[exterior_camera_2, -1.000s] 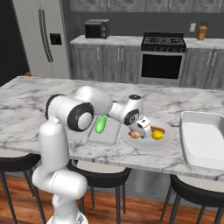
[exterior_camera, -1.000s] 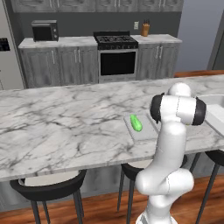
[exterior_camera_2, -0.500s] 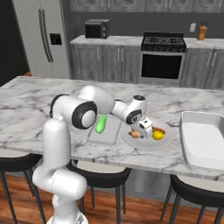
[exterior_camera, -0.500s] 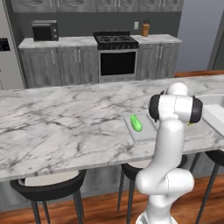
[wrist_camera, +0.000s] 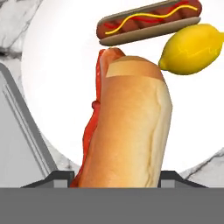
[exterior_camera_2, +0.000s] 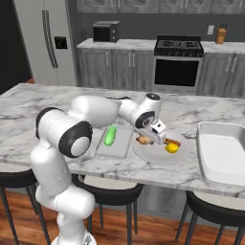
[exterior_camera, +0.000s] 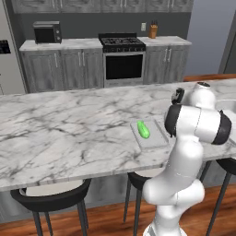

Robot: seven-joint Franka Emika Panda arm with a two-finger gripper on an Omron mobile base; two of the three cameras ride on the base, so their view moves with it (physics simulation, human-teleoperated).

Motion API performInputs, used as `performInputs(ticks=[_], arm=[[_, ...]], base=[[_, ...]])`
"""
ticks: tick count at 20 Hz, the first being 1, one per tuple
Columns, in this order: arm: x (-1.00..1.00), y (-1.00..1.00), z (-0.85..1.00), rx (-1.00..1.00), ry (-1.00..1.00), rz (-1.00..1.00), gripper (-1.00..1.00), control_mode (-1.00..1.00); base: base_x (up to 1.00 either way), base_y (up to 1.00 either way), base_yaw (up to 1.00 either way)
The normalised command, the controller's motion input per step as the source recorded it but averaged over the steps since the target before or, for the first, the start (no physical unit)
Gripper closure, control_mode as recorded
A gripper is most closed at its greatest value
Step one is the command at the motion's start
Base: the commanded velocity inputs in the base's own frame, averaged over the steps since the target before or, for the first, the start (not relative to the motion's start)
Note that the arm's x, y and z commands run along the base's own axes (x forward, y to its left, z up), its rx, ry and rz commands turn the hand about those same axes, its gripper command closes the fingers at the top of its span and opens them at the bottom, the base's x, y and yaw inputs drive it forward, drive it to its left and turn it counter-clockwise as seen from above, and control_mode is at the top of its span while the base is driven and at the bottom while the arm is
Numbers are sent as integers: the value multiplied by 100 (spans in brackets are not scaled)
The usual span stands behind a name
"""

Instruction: Place one cooked food and one vegetable from the large plate to each tupperware container.

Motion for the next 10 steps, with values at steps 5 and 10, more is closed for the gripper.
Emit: performInputs(ticks=[5, 10], arm=[[-11, 99, 29, -2, -7, 45, 100, -100], [0, 83, 10, -11, -24, 49, 100, -100]], base=[[0, 0, 0], [0, 0, 0]])
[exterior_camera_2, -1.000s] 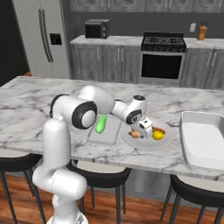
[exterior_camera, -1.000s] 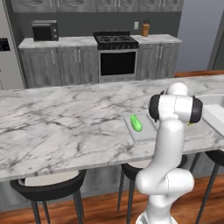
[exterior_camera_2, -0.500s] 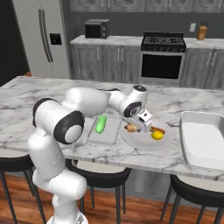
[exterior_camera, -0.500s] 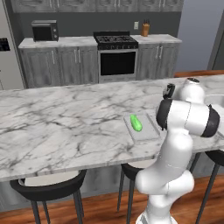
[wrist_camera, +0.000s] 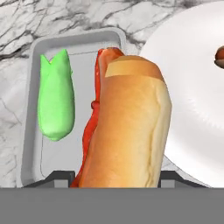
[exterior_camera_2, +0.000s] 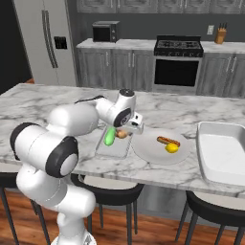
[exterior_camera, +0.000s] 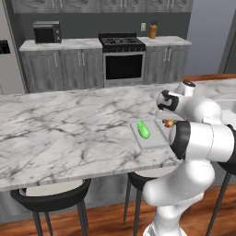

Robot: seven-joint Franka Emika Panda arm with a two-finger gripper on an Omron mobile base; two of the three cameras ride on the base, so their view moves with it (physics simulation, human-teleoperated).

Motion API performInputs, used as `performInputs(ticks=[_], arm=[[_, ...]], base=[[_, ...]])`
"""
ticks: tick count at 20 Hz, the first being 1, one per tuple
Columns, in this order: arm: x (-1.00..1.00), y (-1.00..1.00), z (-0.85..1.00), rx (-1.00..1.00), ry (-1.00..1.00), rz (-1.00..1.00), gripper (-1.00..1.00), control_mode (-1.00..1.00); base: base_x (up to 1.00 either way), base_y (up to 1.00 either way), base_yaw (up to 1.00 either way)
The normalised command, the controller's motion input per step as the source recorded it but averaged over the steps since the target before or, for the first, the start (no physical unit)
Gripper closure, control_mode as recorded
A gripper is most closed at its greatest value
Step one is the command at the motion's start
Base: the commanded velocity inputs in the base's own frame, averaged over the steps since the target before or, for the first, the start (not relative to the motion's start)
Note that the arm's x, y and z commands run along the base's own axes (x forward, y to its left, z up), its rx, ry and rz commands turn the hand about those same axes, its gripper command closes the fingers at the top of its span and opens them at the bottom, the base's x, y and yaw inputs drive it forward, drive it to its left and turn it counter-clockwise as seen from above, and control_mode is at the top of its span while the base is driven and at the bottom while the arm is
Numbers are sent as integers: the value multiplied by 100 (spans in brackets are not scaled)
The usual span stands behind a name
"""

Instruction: Place one cooked food and one vegetable from the large plate to each tupperware container.

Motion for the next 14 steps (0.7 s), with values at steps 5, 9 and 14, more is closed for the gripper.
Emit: performInputs(ticks=[5, 9, 14], arm=[[0, 21, -1, -3, -8, 15, 100, -100], [5, 41, 0, -12, -14, 16, 100, -100], [23, 3, -6, -6, 4, 10, 100, -100]], base=[[0, 0, 0], [0, 0, 0], [0, 0, 0]])
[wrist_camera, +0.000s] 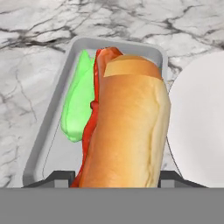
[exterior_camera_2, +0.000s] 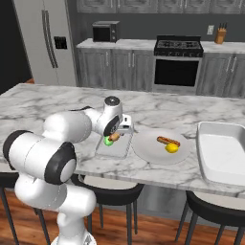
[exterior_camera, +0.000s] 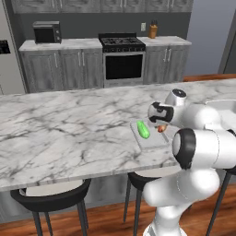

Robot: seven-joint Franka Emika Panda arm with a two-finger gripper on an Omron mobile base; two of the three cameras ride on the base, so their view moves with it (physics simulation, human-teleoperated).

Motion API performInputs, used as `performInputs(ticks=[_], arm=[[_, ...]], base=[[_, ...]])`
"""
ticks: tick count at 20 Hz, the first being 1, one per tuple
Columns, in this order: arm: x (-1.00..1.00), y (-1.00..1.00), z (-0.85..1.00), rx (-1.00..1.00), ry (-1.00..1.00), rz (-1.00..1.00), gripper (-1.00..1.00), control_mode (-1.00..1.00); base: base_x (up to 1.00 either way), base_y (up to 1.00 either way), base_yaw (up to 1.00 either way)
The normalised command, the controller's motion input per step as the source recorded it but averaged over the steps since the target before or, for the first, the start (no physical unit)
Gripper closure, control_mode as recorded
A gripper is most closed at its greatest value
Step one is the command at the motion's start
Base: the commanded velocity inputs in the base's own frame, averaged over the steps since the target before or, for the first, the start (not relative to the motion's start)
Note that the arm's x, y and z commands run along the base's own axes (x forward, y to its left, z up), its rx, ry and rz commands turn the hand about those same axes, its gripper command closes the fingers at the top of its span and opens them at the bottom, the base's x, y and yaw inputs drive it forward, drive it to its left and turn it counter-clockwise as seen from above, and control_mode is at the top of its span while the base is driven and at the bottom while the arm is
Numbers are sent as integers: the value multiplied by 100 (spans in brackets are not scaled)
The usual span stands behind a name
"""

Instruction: Place one cooked food and one vegetable from the large plate to each tupperware container.

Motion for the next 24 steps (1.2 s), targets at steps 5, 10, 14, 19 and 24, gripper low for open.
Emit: performInputs(ticks=[5, 10, 14, 19, 24], arm=[[36, 0, -22, -4, 3, 20, 100, -100], [27, -1, -28, 0, 0, 18, 100, -100], [25, -3, -33, 0, 0, 2, 100, -100], [25, -4, -42, 0, 3, 0, 100, -100], [32, 0, -46, 0, 5, 0, 100, -100]], base=[[0, 0, 0], [0, 0, 0], [0, 0, 0], [0, 0, 0], [0, 0, 0]])
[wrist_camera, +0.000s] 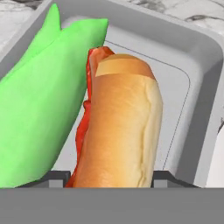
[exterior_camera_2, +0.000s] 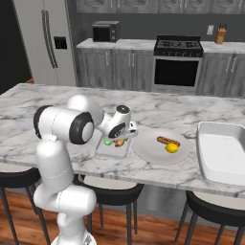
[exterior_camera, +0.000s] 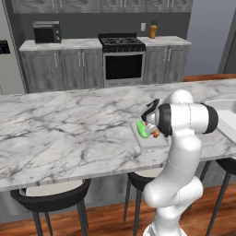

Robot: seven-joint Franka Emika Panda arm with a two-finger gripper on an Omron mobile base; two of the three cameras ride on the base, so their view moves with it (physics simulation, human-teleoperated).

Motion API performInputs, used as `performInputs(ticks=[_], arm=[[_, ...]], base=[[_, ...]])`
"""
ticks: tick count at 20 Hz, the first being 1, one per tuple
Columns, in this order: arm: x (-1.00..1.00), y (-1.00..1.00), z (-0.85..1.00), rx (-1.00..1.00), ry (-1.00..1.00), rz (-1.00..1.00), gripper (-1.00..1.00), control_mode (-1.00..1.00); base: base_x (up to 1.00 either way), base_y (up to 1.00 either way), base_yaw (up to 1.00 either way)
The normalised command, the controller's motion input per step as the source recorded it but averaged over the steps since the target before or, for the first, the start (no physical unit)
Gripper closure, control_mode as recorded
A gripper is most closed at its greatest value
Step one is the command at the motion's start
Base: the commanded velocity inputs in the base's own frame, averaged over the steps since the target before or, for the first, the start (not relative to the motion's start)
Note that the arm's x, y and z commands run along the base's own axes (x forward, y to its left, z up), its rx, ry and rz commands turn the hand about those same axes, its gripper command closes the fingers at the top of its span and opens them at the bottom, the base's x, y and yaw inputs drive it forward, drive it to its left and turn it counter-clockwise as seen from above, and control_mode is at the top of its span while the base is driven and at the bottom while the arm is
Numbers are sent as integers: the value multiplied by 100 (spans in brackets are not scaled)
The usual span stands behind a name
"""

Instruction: Place one cooked food and one vegetable from the large plate to each tupperware container.

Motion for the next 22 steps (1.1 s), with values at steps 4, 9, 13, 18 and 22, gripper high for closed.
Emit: performInputs(ticks=[4, 9, 13, 18, 22], arm=[[4, 0, -39, 0, 5, 1, 100, -100], [4, -3, -17, 0, 4, 0, -100, -100], [0, -2, 1, 0, -1, 0, -100, -100], [-10, 0, 18, 0, -13, 0, -100, -100], [-33, -4, 44, 0, -5, -2, -100, -100]], base=[[0, 0, 0], [0, 0, 0], [0, 0, 0], [0, 0, 0], [0, 0, 0]])
